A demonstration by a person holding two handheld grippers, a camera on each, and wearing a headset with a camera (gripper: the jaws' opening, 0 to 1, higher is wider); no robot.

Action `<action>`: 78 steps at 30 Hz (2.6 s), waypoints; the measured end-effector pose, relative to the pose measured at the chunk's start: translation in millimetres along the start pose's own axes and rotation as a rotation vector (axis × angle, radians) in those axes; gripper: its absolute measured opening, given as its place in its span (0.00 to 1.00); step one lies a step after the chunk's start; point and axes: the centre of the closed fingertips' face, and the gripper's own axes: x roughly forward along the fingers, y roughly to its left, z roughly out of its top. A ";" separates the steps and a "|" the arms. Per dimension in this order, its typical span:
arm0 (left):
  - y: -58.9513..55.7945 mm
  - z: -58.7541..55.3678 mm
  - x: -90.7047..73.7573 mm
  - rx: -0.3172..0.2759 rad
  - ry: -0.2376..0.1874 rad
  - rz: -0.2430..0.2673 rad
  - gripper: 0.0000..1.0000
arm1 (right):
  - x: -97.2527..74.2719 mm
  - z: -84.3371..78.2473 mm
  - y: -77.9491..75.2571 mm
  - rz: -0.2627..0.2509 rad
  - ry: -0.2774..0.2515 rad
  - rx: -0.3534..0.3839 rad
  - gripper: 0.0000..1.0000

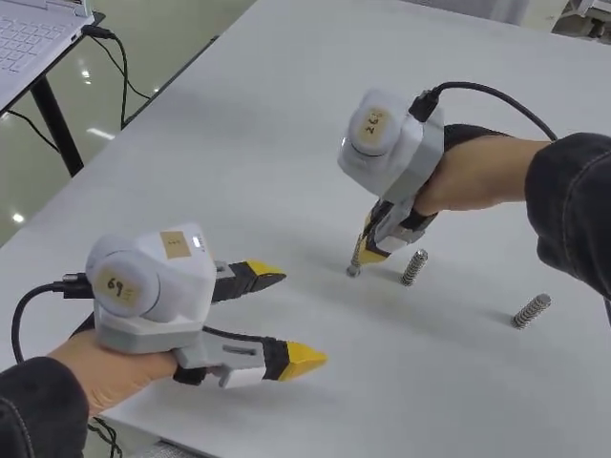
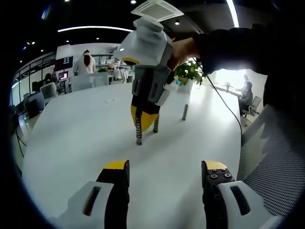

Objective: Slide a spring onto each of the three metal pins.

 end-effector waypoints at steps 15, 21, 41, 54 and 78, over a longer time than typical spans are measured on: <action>-0.2 1.3 -1.9 -0.001 -0.001 0.006 0.59 | 9.0 -1.6 -4.8 -0.013 0.012 -0.014 0.13; 0.3 1.7 -2.3 0.000 -0.002 0.006 0.59 | 10.8 -2.5 -3.0 -0.005 0.017 -0.005 0.13; 2.9 0.9 -3.3 -0.001 -0.003 0.009 0.59 | 6.9 1.1 4.3 0.003 0.001 -0.001 0.15; 1.6 6.7 -3.7 0.016 -0.003 0.008 0.60 | -3.9 -1.8 6.4 -0.011 -0.027 0.009 0.20; -3.2 22.3 -1.4 0.055 -0.006 -0.002 0.61 | -46.1 -24.9 4.1 -0.100 -0.158 0.104 0.26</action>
